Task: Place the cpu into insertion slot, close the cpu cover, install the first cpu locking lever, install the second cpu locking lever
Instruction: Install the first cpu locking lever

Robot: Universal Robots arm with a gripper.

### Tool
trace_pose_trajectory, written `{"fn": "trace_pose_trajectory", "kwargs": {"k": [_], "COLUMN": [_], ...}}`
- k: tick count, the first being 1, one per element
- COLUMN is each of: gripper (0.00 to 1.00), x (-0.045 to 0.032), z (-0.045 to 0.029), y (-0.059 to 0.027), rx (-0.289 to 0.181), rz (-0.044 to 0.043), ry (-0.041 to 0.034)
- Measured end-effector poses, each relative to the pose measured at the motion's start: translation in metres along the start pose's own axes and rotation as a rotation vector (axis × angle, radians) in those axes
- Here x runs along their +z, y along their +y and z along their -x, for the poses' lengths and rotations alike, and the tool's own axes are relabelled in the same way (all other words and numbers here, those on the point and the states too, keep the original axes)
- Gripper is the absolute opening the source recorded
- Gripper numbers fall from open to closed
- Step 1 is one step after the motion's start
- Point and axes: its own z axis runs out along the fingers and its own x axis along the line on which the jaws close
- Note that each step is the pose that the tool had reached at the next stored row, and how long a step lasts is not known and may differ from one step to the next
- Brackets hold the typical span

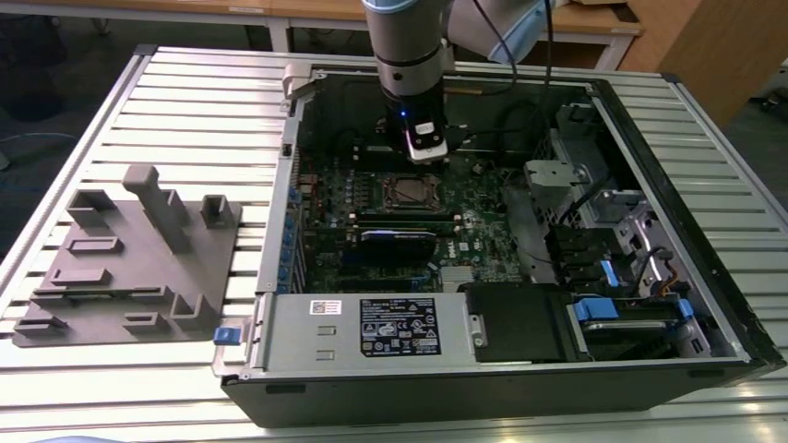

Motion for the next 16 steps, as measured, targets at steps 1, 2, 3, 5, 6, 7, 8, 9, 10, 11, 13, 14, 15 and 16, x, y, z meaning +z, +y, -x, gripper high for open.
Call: {"fn": "trace_pose_trajectory", "kwargs": {"k": [1, 2, 3, 5, 6, 7, 8, 9, 10, 11, 13, 14, 15, 16], "gripper": [0.11, 0.11, 0.11, 0.11, 0.11, 0.11, 0.11, 0.11, 0.11, 0.11, 0.11, 0.11, 0.11, 0.11], "x": [0.0003, 0.0007, 0.0016, 0.0017, 0.0017, 0.0017, 0.0017, 0.0012, 0.0002, -0.0012, -0.0047, -0.0062, -0.0079, -0.0094], "z": [-0.0001, -0.0001, -0.0002, -0.0003, -0.0003, -0.0003, -0.0003, -0.0002, 0.0, 0.0003, 0.0009, 0.0012, 0.0015, 0.0018], "y": [0.0, -0.0001, 0.0, -0.0002, -0.0002, -0.0003, -0.0003, -0.0002, 0.0001, 0.0003, 0.001, 0.0013, 0.0016, 0.0018], "rx": [0.0, 0.0, 0.0, 0.0, 0.0, 0.0, 0.0, 0.0, 0.0, 0.0, 0.001, 0.001, 0.001, 0.001], "rz": [0.0001, 0.0001, 0.0019, 0.0011, 0.0007, 0.0007, 0.0007, 0.0006, 0.0001, -0.0006, -0.0016, -0.0022, -0.0026, -0.0028], "ry": [-0.0002, -0.0007, -0.0013, -0.0014, -0.0013, -0.0013, -0.0013, -0.0008, 0.0006, 0.0017, 0.0044, 0.0054, 0.0062, 0.0068]}}
